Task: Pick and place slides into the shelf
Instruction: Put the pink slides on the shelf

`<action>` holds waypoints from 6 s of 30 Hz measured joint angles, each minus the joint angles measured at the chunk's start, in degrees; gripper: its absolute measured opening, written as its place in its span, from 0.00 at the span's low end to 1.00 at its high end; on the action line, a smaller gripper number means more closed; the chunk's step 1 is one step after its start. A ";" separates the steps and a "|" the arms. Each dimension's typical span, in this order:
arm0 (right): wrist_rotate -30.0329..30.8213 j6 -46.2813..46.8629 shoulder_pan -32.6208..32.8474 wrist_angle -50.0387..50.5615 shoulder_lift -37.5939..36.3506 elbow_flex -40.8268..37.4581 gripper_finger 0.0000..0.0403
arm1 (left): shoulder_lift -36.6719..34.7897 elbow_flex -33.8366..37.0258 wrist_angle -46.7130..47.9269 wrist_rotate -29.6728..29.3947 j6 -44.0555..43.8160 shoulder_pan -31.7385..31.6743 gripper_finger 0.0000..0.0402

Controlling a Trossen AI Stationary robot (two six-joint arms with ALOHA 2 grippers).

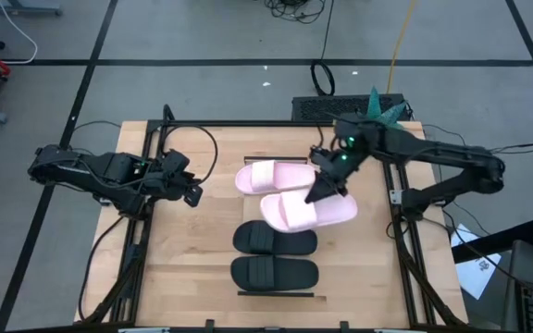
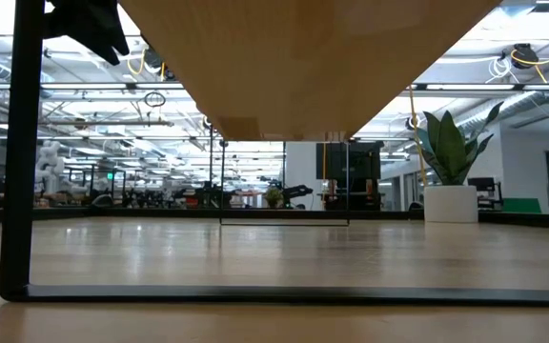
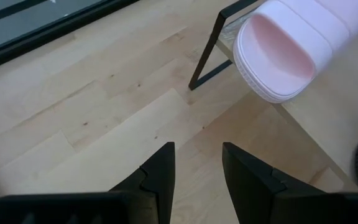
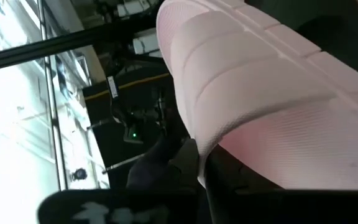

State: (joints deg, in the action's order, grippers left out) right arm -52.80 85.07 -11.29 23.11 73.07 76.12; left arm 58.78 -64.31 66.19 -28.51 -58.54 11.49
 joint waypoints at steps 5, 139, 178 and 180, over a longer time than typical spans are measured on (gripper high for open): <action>-6.34 -1.80 -3.95 -4.31 4.22 0.00 0.00 | 0.00 0.00 0.00 -0.02 0.12 0.00 0.32; -14.53 10.30 -7.96 -22.10 23.37 -3.65 0.00 | 0.07 0.00 -0.35 -6.12 2.43 0.00 0.32; -11.92 12.82 -6.64 -28.38 23.31 -5.99 0.02 | 0.07 0.00 -0.35 -7.65 2.60 0.00 0.32; -12.42 13.90 -6.64 -28.91 23.31 -6.01 0.02 | 0.07 0.00 -0.35 -7.65 2.62 0.00 0.32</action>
State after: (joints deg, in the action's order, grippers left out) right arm -65.21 98.97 -17.93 -5.80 96.38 70.11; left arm 58.85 -64.31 65.84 -36.16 -55.93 11.49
